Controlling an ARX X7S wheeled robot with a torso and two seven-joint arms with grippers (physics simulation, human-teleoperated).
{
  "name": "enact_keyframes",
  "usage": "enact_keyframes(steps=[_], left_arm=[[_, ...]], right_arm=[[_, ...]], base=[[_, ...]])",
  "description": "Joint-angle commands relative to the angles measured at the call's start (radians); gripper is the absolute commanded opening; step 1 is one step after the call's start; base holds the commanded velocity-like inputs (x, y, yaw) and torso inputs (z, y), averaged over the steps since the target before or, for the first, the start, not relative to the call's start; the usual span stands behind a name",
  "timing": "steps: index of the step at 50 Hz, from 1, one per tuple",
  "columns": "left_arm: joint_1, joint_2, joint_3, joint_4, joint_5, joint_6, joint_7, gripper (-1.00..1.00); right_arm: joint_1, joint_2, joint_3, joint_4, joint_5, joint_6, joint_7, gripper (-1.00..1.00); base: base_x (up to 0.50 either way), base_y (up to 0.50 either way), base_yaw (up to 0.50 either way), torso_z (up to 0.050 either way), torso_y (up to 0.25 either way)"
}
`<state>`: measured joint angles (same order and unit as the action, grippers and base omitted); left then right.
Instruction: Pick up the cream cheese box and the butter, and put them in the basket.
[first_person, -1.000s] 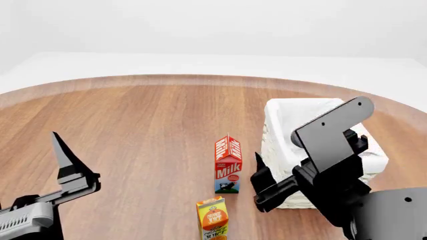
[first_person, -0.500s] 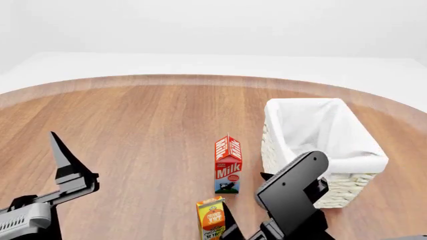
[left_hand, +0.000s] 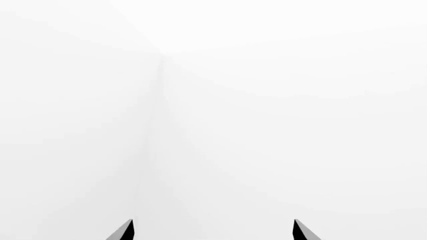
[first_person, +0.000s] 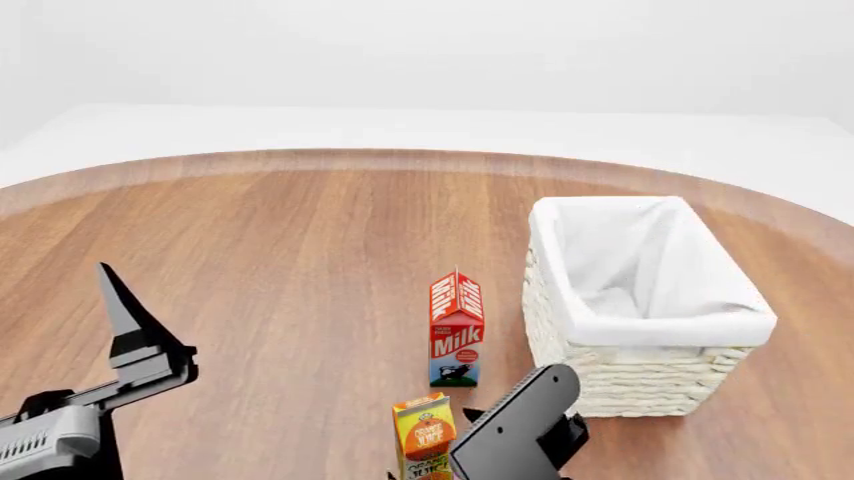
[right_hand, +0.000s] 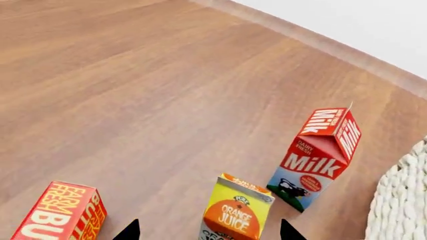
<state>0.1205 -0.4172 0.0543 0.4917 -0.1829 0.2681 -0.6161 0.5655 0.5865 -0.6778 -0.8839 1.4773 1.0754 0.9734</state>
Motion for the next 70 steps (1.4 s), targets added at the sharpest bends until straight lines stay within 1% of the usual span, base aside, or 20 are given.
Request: enact_keyframes(steps=[1, 19, 30, 36, 55, 70], left_arm=[[0.002, 0.018, -0.023, 0.005, 0.008, -0.010, 0.023, 1.00], [0.005, 0.013, -0.023, 0.008, 0.004, -0.008, 0.019, 1.00], [0.005, 0.010, -0.023, 0.012, 0.002, -0.010, 0.017, 1.00], [0.007, 0.007, -0.027, 0.016, -0.002, -0.010, 0.014, 1.00], [0.009, 0.002, -0.030, 0.019, -0.006, -0.008, 0.009, 1.00], [0.010, -0.002, -0.037, 0.017, -0.014, -0.007, 0.004, 1.00]], right_arm=[[-0.018, -0.067, -0.006, -0.012, -0.018, -0.010, -0.009, 1.00], [-0.095, -0.143, -0.068, 0.039, -0.184, -0.059, -0.099, 1.00], [-0.115, -0.172, -0.093, 0.064, -0.250, -0.093, -0.144, 1.00], [-0.156, -0.185, -0.149, 0.098, -0.363, -0.128, -0.204, 1.00], [-0.156, -0.227, -0.180, 0.138, -0.420, -0.152, -0.207, 1.00], [-0.140, -0.275, -0.209, 0.128, -0.408, -0.134, -0.178, 1.00]], base=[[0.00, 0.00, 0.00, 0.000, 0.000], [0.00, 0.00, 0.00, 0.000, 0.000], [0.00, 0.00, 0.00, 0.000, 0.000], [0.00, 0.00, 0.00, 0.000, 0.000], [0.00, 0.00, 0.00, 0.000, 0.000], [0.00, 0.00, 0.00, 0.000, 0.000]])
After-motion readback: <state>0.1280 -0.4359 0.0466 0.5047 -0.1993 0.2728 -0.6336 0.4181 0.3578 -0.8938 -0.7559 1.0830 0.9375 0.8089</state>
